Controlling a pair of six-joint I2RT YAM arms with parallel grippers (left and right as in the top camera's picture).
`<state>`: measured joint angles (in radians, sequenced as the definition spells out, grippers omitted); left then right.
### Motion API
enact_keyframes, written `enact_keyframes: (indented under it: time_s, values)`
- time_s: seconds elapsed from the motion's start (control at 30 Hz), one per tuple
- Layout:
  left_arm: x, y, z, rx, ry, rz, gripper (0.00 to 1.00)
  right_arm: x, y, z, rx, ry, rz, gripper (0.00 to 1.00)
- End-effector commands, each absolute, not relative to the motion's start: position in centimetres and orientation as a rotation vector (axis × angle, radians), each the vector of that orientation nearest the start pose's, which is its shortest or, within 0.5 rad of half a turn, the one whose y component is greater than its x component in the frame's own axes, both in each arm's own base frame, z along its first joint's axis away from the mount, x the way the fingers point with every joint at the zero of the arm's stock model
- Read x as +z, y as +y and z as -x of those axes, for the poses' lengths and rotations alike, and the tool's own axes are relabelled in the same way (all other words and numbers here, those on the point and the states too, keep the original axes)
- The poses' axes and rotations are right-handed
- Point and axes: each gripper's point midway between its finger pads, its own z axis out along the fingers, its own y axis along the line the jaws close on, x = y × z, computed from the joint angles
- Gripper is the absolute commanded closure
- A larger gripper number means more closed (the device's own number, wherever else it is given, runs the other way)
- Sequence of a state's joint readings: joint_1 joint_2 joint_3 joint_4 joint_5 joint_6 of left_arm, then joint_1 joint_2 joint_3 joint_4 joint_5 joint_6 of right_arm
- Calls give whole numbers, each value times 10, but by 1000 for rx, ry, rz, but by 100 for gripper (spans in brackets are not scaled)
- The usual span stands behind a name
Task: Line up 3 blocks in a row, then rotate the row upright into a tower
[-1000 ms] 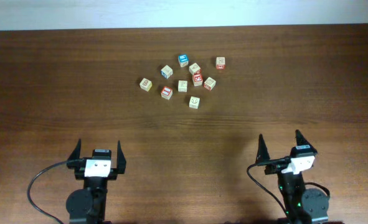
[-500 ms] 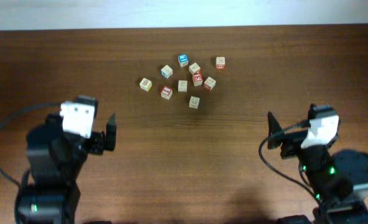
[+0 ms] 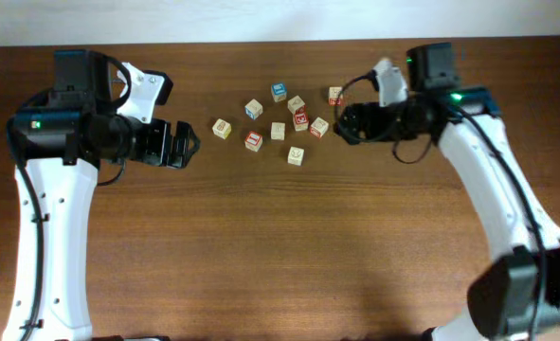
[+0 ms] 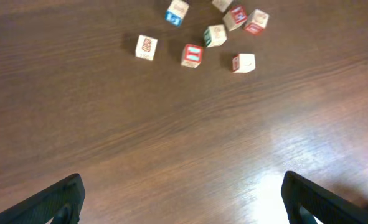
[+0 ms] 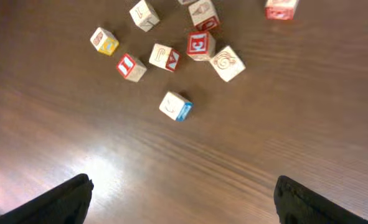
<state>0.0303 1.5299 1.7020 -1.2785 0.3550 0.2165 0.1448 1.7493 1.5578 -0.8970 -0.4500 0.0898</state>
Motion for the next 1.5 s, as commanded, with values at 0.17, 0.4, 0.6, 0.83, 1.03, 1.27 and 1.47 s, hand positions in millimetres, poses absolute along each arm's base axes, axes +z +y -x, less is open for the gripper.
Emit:
enact_keyframes:
  time_s: [0.17,0.4,0.6,0.83,1.03,1.27,1.47]
  values:
    - [262,29,-357,64,2631,383,12,95,230,-444,363,2658,-199,14]
    - [201,37,-362,156,2827,503,11,51,238,-448,219,2652,-285,37]
    - [189,36,-361,155,2870,505,10,24,233,-440,173,2714,-325,53]
    - [190,36,-362,155,2862,504,9,16,221,-419,91,2804,-317,71]
    - [190,37,-362,159,2861,504,6,29,191,-365,31,3137,-142,72]
    - [190,37,-362,159,2862,504,4,29,134,-372,51,3212,-94,70]
    - [190,37,-362,159,2862,504,2,37,135,-373,95,3223,-27,54]
